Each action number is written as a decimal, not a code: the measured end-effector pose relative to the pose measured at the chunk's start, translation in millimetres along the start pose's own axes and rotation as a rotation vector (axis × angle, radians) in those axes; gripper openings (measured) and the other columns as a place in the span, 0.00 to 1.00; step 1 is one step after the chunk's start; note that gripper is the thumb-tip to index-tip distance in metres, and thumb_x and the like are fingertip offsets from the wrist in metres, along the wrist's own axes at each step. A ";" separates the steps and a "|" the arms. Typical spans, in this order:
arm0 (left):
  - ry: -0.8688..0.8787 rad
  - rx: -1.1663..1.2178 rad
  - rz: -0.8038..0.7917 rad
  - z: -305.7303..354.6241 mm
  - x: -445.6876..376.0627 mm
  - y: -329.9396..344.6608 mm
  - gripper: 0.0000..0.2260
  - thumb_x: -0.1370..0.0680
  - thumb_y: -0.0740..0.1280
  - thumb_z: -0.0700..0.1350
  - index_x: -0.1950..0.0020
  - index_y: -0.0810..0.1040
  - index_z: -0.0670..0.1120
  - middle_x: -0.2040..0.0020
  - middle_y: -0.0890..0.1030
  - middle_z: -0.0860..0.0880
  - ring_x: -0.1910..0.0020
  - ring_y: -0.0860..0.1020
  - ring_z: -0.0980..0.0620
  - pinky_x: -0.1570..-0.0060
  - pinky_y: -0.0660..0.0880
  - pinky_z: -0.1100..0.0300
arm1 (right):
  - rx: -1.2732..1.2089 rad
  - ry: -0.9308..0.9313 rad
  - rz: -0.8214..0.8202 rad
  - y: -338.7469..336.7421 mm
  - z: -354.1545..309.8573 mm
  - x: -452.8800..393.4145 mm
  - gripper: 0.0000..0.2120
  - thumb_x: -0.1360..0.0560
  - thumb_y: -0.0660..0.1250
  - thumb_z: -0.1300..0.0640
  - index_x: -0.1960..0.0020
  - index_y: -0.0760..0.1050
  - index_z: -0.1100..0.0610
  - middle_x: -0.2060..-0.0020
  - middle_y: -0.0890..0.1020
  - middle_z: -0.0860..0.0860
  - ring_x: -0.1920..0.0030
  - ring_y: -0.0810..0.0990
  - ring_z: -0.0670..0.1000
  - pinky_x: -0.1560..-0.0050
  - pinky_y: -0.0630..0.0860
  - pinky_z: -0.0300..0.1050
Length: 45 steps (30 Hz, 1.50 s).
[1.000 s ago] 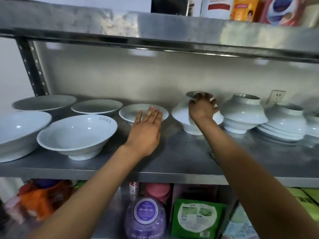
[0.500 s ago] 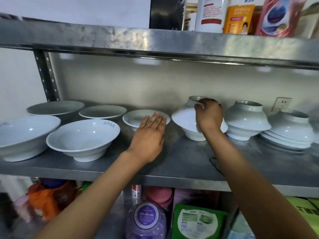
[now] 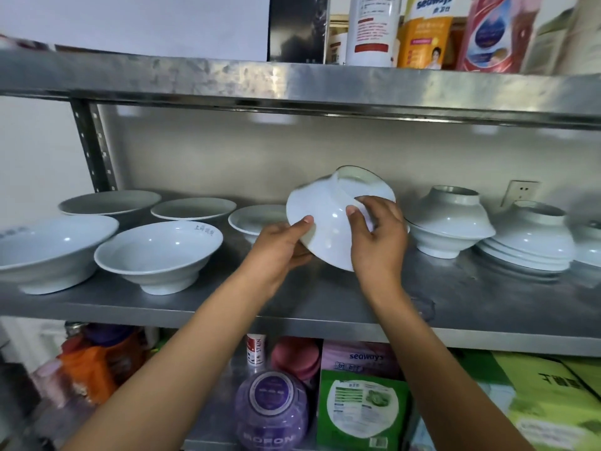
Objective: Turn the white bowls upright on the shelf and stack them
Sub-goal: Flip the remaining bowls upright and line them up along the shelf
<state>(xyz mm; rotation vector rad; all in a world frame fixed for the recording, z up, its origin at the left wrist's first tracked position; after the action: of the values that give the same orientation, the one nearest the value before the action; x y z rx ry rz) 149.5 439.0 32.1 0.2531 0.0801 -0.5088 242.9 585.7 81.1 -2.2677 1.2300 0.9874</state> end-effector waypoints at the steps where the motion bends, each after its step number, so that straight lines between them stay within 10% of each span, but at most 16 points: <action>1: 0.024 0.025 -0.014 3.3 4.2 3.9 0.15 0.22 0.66 0.46 0.40 0.76 0.38 0.46 0.83 0.42 0.46 0.82 0.44 0.41 0.76 0.47 | -0.028 0.020 0.008 -2.6 -0.7 5.6 0.08 0.25 0.67 0.56 0.47 0.80 0.56 0.48 0.79 0.47 0.41 0.76 0.50 0.40 0.73 0.51; 11: 0.343 0.018 0.012 46.5 39.0 17.5 0.18 0.25 0.68 0.34 0.37 0.69 0.44 0.42 0.80 0.43 0.46 0.81 0.47 0.48 0.79 0.51 | -0.299 0.260 -0.040 -9.8 3.9 39.9 0.04 0.22 0.66 0.54 0.49 0.74 0.52 0.54 0.81 0.48 0.58 0.79 0.39 0.59 0.75 0.31; 16: 0.483 -0.167 -0.055 80.2 50.3 20.9 0.15 0.25 0.68 0.33 0.40 0.74 0.44 0.50 0.83 0.49 0.54 0.83 0.52 0.57 0.80 0.58 | -0.342 0.339 -0.342 -0.7 12.3 31.9 0.04 0.24 0.69 0.57 0.51 0.77 0.57 0.56 0.83 0.48 0.54 0.81 0.47 0.51 0.81 0.50; 23: 0.685 -0.711 -0.208 86.6 78.8 31.2 0.16 0.24 0.67 0.37 0.36 0.77 0.44 0.42 0.81 0.53 0.43 0.78 0.61 0.41 0.73 0.63 | -0.206 0.309 -0.827 8.6 20.8 39.4 0.14 0.31 0.75 0.60 0.45 0.81 0.55 0.49 0.85 0.47 0.45 0.82 0.46 0.43 0.76 0.39; 31: 0.835 -1.305 -0.221 65.4 110.9 4.8 0.17 0.24 0.64 0.49 0.35 0.75 0.53 0.52 0.85 0.49 0.54 0.81 0.49 0.55 0.77 0.56 | 0.058 0.414 -0.437 -15.8 66.4 11.7 0.07 0.26 0.67 0.59 0.61 0.81 0.52 0.62 0.83 0.47 0.57 0.80 0.48 0.53 0.78 0.49; 45: 0.786 -1.437 -0.340 34.8 126.9 -17.0 0.16 0.24 0.65 0.45 0.37 0.73 0.55 0.57 0.83 0.48 0.57 0.80 0.46 0.62 0.75 0.54 | -0.133 0.388 -0.624 39.4 54.6 31.6 0.03 0.26 0.70 0.62 0.55 0.83 0.57 0.58 0.85 0.53 0.59 0.81 0.47 0.62 0.77 0.32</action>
<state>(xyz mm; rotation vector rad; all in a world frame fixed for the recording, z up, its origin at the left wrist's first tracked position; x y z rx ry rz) 252.0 355.8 44.4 -1.0062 1.2160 -0.5501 199.8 579.5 20.9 -2.7704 0.5019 0.4173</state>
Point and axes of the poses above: each hand's wrist, its own x-axis away from the middle knuckle, its own y-axis out of the palm, z = x × y, the point moved 9 cm from there along -x, towards the middle knuckle
